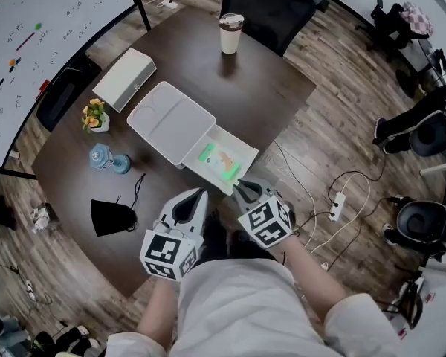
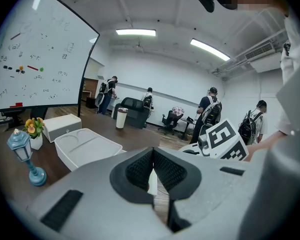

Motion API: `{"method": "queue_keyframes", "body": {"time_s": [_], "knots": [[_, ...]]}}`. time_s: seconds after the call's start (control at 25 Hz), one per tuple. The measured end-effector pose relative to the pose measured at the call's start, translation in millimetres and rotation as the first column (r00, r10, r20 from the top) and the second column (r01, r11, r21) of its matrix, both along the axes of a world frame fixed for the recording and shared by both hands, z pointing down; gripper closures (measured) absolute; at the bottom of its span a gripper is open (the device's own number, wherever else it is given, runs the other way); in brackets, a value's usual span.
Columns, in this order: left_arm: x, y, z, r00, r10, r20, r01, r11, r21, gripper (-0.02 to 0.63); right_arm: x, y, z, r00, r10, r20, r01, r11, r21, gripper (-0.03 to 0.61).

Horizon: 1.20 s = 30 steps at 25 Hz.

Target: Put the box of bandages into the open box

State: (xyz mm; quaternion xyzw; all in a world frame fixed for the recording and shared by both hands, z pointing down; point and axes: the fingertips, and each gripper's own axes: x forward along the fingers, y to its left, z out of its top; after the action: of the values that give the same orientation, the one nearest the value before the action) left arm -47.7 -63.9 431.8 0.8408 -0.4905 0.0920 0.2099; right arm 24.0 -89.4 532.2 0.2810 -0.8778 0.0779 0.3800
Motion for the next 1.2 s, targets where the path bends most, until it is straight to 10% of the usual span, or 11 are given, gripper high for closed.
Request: {"method": "queue_keyframes", "body": {"time_s": [1.2], "knots": [[46.3,79.8,-43.5,0.998,-0.062,0.008,0.061,0.996,0.070,0.611,42.0,73.7,-130.5,0.957,-0.004,0.290,-0.041,0.988,0.148,0.574]]}}
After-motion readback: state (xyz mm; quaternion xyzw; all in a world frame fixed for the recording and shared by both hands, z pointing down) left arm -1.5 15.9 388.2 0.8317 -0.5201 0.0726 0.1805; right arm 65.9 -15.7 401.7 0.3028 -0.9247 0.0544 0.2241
